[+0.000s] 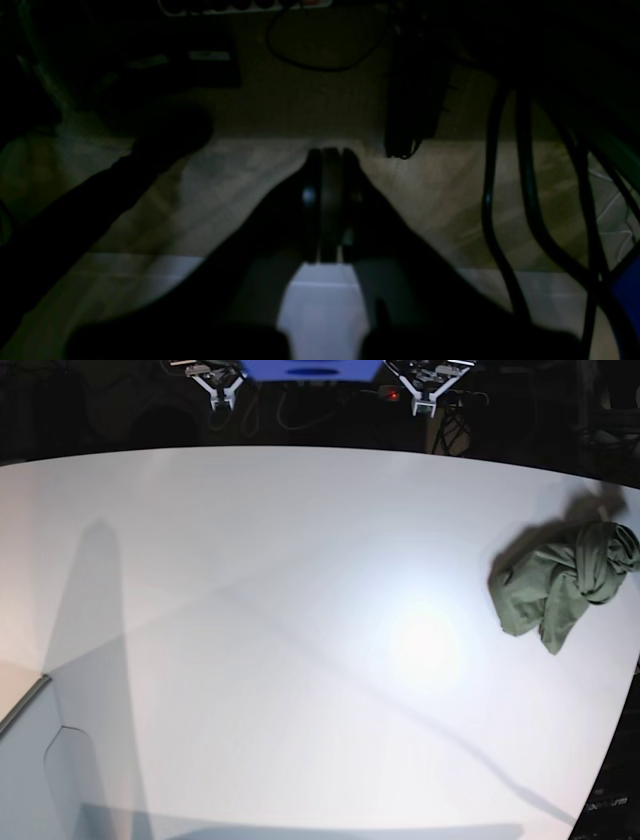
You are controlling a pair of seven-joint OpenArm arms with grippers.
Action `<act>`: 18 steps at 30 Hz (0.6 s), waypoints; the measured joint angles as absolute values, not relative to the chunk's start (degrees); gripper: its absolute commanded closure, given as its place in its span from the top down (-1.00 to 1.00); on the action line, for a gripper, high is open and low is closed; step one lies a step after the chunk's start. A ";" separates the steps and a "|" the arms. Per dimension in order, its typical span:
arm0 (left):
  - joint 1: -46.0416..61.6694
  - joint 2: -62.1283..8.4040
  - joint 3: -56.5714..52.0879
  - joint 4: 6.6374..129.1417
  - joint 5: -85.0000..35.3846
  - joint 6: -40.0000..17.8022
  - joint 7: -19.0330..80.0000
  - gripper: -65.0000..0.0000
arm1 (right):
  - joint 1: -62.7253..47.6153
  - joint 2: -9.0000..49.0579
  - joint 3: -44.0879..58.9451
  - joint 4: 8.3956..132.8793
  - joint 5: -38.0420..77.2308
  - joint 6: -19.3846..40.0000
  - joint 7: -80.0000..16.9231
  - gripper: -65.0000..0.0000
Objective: Layout the t-shirt on the table in an organized manner, then fold the t-shirt properly
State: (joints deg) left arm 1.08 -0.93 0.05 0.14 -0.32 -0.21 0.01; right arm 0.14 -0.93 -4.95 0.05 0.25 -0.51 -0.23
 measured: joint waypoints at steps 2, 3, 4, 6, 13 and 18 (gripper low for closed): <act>1.08 -0.93 0.05 0.16 -0.32 -0.21 -0.01 -1.00 | 0.14 -0.95 -7.75 0.05 0.21 -0.47 -0.23 -1.00; 1.08 -0.93 0.05 0.16 -0.32 -0.21 0.01 -1.00 | 0.12 -0.95 -8.75 0.05 0.25 -0.47 -0.25 -1.00; 1.08 -0.93 0.05 0.16 -0.32 -0.21 -0.01 -1.00 | 0.14 -0.97 -9.06 0.05 0.25 -0.47 -0.73 -1.00; 1.10 -0.97 0.05 0.14 -0.32 -0.21 0.01 -1.00 | 0.14 -0.97 -9.08 0.05 0.25 -0.47 -3.14 -1.00; 5.32 -2.72 0.03 7.03 -0.27 -0.23 0.03 -1.00 | -2.46 -0.93 -9.34 4.82 0.05 -0.47 -3.36 -1.00; 14.79 -4.12 0.12 24.25 -0.30 -0.27 0.84 -1.00 | -14.24 -0.56 -9.69 25.71 -0.27 -0.30 -6.79 -1.00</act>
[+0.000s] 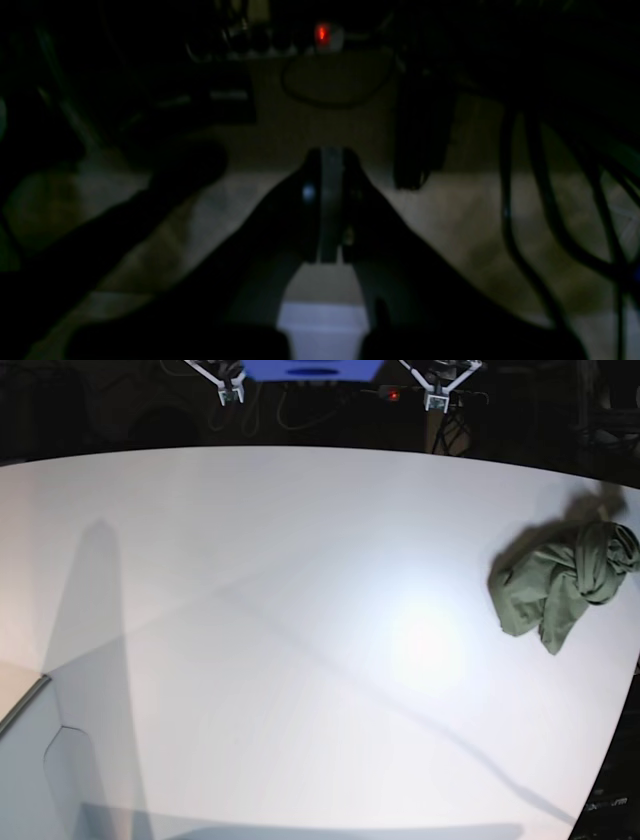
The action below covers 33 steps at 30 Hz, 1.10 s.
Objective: Layout the t-shirt on the table in an organized manner, then fold the t-shirt properly
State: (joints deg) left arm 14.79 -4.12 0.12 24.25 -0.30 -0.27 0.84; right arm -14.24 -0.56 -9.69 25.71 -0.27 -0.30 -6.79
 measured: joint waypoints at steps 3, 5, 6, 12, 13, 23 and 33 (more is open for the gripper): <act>19.68 -4.86 0.01 32.71 -0.47 -0.03 1.13 -1.00 | -22.33 0.60 -9.72 40.45 0.03 -0.03 -10.13 -1.00; 22.61 -4.73 0.01 37.54 -0.69 -0.14 1.10 -1.00 | -26.24 0.97 -9.72 48.90 -0.05 0.01 -10.96 -1.00; 23.99 -4.64 0.08 39.97 -0.47 -0.36 1.10 -1.00 | -27.77 0.99 -9.72 52.77 -0.25 0.01 -12.14 -1.00; 31.83 -6.15 -0.21 55.33 -0.47 -0.01 1.06 -1.00 | -35.59 2.76 -9.67 74.85 -0.16 0.14 -16.10 -1.00; 33.01 -6.57 -0.25 57.71 -0.73 0.16 1.15 -1.00 | -36.75 2.92 -9.72 77.38 -0.01 0.16 -16.64 -1.00; 45.36 -9.87 -4.25 83.70 -9.65 0.05 1.50 -1.00 | -46.04 5.74 -10.31 105.97 -0.23 0.14 -23.35 -1.00; 52.51 -13.63 -8.05 101.56 -14.33 -0.43 1.63 -0.99 | -46.81 6.74 -10.68 115.50 0.03 0.19 -25.52 -1.00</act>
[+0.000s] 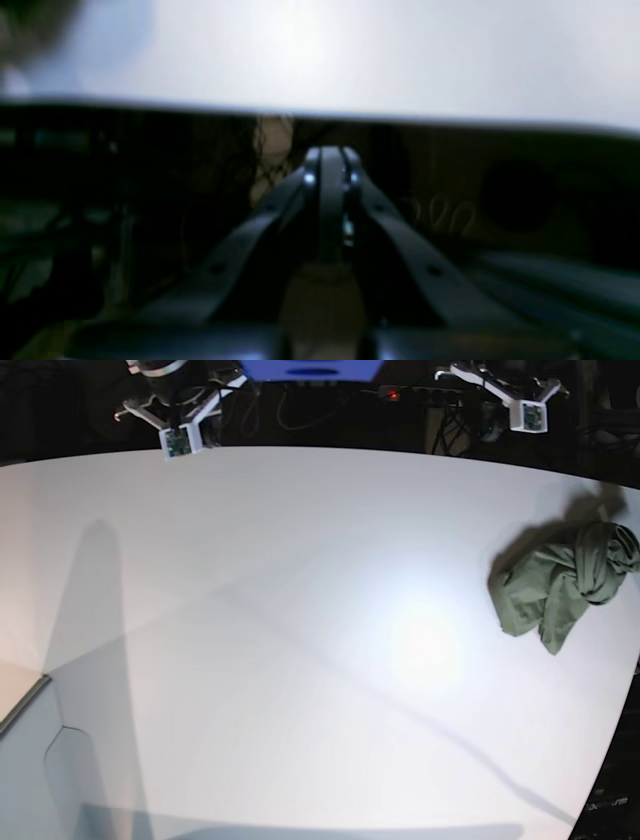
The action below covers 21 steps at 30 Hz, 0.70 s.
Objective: Layout the t-shirt on the table in an organized manner, then fold the t-shirt properly
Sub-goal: 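Move both grippers toward the crumpled green t-shirt and grasp it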
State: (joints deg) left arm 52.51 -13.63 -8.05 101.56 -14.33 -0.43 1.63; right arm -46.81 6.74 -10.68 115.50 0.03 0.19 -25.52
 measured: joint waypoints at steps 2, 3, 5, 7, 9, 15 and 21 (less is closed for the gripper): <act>52.99 -13.52 -10.85 103.98 -15.49 -0.25 1.63 -0.90 | -45.47 6.63 -10.68 115.50 0.03 0.19 -25.50 -1.00; 52.97 -13.52 -11.92 104.71 -16.34 -0.12 1.63 -0.82 | -44.49 6.61 -10.68 115.48 0.05 0.19 -25.50 -1.00; 52.86 -13.47 -13.93 105.36 -17.98 -0.47 1.63 -0.56 | -42.22 6.55 -11.35 115.50 -0.23 0.14 -25.47 -1.00; 52.75 -13.50 -16.49 105.38 -19.94 -0.58 1.76 -0.30 | -39.88 5.85 -13.85 115.50 -0.30 0.16 -25.47 -0.87; 52.69 -13.50 -18.37 105.38 -21.58 -0.19 1.74 -0.14 | -37.74 5.80 -16.73 115.50 0.05 0.19 -25.74 -0.68; 48.53 -13.21 -23.31 105.21 -25.78 -0.38 1.89 0.00 | -29.30 5.85 -26.65 115.35 0.05 0.21 -26.00 -0.20; 44.86 -10.83 -26.55 106.10 -26.65 0.23 2.68 0.01 | -21.91 4.38 -33.43 113.89 0.12 0.21 -33.45 -0.11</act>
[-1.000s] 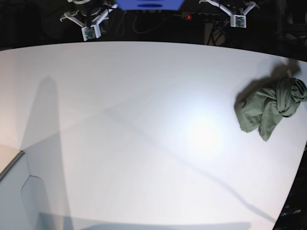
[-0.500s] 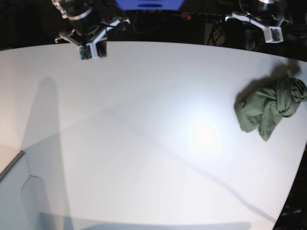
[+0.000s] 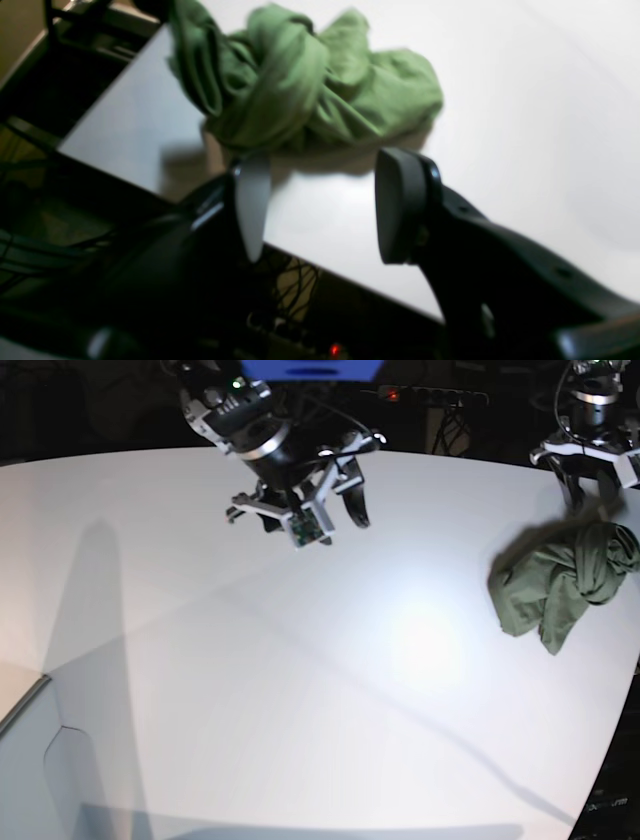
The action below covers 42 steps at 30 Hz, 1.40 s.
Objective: Layout the t-shirt on the table in an organized manner, then fold the t-shirt properly
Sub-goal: 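Move both grippers toward the crumpled green t-shirt and grasp it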
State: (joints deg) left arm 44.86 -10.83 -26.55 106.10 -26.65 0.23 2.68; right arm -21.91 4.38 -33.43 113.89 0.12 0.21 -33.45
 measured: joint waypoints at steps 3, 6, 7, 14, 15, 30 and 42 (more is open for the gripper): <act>41.17 -9.43 -29.41 106.59 -26.59 -0.27 2.37 0.01 | -19.94 3.42 -33.67 113.91 0.05 0.19 -34.96 -0.11; 36.97 -9.32 -32.27 106.30 -26.48 0.25 6.50 0.01 | -19.05 2.66 -33.54 113.93 0.08 0.19 -35.57 -0.11; 35.51 -9.30 -32.93 106.08 -26.52 -0.21 9.58 0.01 | -18.76 2.68 -33.54 113.93 0.05 0.19 -35.73 -0.11; 22.63 -8.86 -36.91 104.60 -26.65 -0.47 25.56 0.01 | -17.61 2.68 -33.28 111.85 0.05 0.16 -35.92 -0.11; 21.32 -8.78 -36.88 103.72 -26.50 -0.38 26.81 0.01 | -17.56 2.68 -33.30 111.81 0.05 0.19 -36.03 -0.11; 13.93 -6.17 -36.97 90.83 -12.97 -0.21 27.92 0.01 | -17.34 2.85 -33.28 111.79 0.05 0.19 -36.03 -0.11; 12.29 -6.72 -36.86 85.52 -13.45 -0.23 27.05 -0.64 | -16.12 2.85 -33.28 111.72 0.05 0.19 -36.05 -0.11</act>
